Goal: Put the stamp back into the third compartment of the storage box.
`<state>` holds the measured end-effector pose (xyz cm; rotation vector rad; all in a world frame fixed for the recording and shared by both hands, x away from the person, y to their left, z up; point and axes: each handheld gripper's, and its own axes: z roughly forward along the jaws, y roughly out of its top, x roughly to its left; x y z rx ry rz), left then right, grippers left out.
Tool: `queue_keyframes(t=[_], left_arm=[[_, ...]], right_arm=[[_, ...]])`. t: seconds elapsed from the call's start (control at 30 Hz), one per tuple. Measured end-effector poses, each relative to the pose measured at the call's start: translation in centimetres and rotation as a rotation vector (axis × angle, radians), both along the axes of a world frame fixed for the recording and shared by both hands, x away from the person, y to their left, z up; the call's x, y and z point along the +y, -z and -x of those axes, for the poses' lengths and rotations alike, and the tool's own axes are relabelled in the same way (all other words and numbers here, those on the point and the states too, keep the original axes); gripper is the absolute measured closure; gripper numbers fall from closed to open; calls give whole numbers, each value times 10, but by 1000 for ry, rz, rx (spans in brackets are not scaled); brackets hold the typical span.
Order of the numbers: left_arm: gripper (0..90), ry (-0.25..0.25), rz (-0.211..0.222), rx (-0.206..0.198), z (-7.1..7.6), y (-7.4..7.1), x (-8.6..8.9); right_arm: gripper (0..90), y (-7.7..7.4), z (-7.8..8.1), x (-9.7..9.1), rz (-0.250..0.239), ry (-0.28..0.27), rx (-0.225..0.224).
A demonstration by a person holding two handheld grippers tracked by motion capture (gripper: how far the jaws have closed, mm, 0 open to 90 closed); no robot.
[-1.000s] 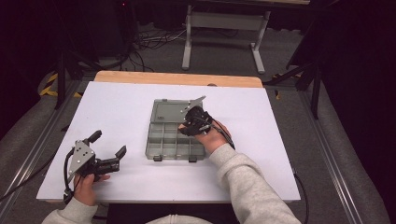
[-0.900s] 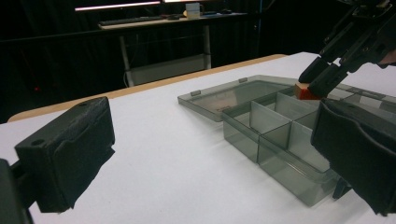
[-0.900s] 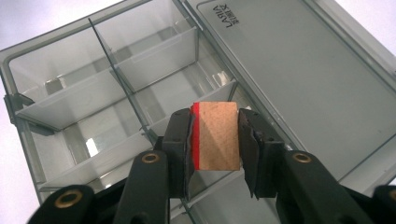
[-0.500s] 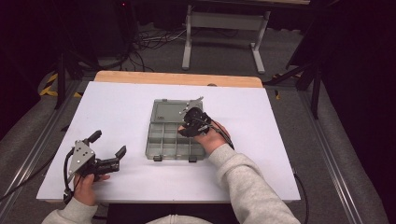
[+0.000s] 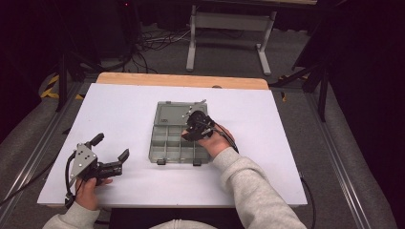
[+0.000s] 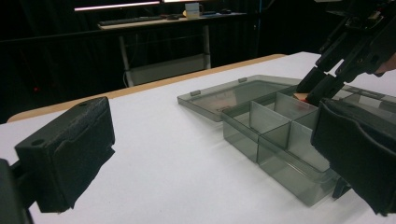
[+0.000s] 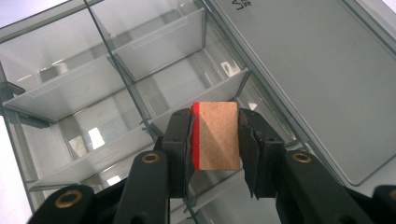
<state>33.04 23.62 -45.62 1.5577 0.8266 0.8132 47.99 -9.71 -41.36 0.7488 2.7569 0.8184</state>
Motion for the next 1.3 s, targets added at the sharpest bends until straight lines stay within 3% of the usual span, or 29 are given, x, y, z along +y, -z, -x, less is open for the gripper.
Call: queue_keyframes(t=[0.63,1.03,1.3], left_arm=[[6,1,-1,0,0,0,0],[6,-2,-2,1,0,0,0],[6,-3,-4,2,1,0,0]], right_arm=[[555,-6,3,-2,-22,1,-35],[284,-27,19,-8,-80,-1,-126],[121,-45,35,-19,-157,6,-187]])
